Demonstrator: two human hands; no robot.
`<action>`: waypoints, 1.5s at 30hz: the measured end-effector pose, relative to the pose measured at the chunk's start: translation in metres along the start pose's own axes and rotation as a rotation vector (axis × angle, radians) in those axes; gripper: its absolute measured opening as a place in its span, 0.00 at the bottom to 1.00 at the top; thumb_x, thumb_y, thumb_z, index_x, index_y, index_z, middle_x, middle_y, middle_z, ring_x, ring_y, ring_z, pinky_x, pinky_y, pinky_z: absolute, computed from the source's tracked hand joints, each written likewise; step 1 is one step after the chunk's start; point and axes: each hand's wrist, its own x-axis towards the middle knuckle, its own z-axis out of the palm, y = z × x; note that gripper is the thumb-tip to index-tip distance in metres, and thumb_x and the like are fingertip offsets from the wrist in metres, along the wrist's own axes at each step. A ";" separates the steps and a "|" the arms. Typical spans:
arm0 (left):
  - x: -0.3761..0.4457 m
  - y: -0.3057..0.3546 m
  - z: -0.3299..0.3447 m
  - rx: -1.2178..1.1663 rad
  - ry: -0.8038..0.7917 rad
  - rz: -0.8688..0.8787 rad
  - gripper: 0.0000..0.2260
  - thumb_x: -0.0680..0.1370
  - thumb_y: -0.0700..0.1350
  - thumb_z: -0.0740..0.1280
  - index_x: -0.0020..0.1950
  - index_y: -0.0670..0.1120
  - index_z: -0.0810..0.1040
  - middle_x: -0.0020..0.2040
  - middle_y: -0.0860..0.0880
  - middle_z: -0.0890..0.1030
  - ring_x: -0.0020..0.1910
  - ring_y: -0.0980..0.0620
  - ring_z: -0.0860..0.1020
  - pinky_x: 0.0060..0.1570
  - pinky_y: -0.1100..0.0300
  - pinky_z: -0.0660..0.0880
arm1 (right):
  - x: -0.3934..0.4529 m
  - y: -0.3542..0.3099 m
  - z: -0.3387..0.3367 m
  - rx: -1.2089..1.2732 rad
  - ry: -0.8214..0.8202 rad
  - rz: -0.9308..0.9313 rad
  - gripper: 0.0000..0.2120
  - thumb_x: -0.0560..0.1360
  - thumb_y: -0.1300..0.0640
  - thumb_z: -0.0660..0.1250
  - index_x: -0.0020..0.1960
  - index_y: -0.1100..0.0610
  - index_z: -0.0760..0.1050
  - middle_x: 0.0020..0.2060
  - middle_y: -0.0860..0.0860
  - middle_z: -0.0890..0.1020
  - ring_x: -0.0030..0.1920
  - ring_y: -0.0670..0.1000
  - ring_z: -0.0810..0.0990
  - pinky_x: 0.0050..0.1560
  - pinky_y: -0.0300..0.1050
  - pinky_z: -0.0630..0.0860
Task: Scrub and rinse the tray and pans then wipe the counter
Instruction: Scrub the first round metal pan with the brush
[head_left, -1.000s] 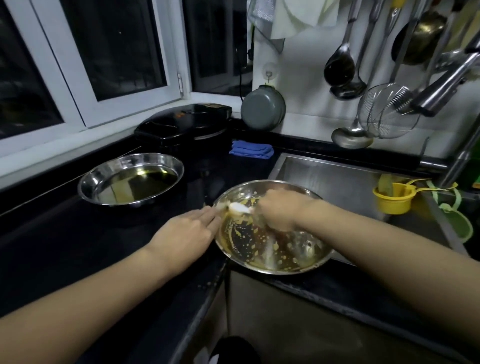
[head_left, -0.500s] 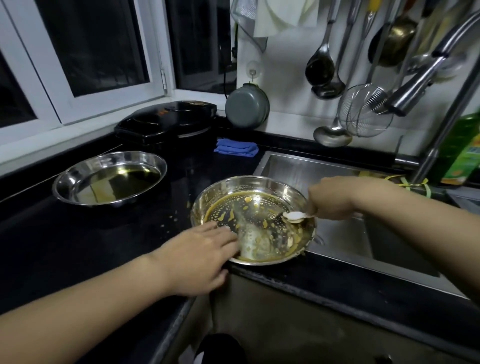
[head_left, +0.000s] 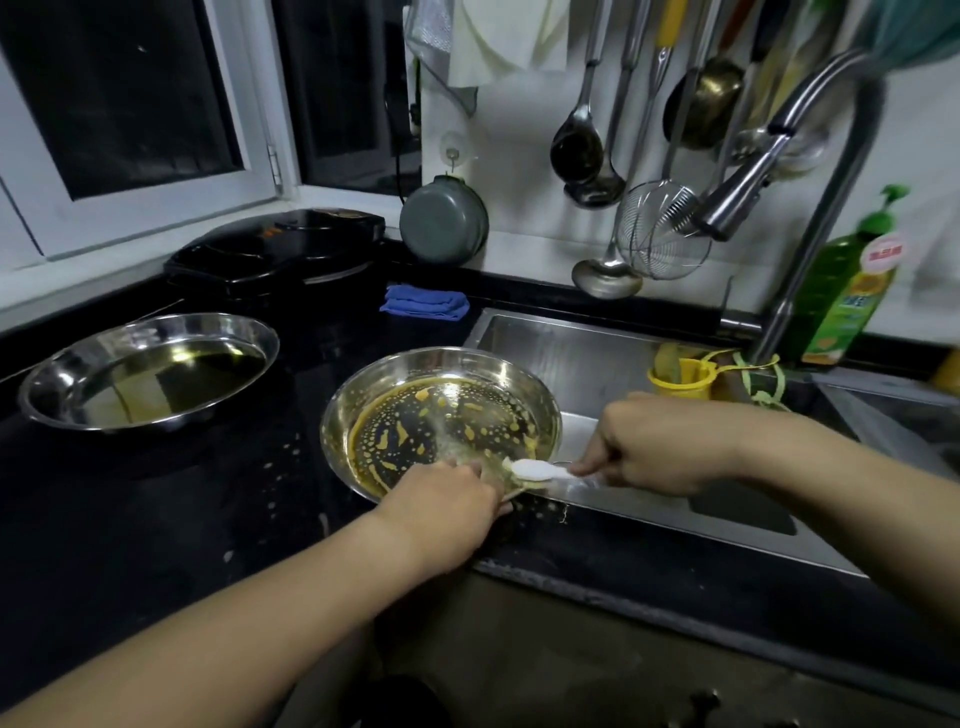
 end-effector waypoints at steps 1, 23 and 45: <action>0.000 0.000 -0.001 0.013 0.013 0.000 0.21 0.87 0.57 0.50 0.65 0.46 0.75 0.62 0.44 0.77 0.59 0.39 0.78 0.49 0.48 0.75 | 0.005 0.007 -0.002 -0.027 0.030 0.037 0.16 0.80 0.52 0.66 0.66 0.41 0.79 0.60 0.44 0.83 0.53 0.43 0.79 0.50 0.38 0.70; -0.014 0.006 -0.027 0.061 -0.125 0.037 0.15 0.84 0.38 0.58 0.70 0.46 0.73 0.63 0.43 0.76 0.60 0.40 0.78 0.47 0.52 0.71 | 0.035 0.000 -0.061 -0.522 -0.005 0.230 0.15 0.80 0.47 0.63 0.64 0.49 0.79 0.59 0.53 0.81 0.52 0.58 0.80 0.50 0.47 0.77; 0.004 0.017 -0.041 0.210 -0.221 0.186 0.12 0.83 0.37 0.62 0.65 0.41 0.78 0.63 0.42 0.77 0.61 0.39 0.77 0.58 0.45 0.79 | 0.089 0.006 -0.035 -0.960 0.151 0.108 0.11 0.80 0.62 0.61 0.50 0.52 0.81 0.45 0.47 0.83 0.43 0.52 0.80 0.40 0.43 0.74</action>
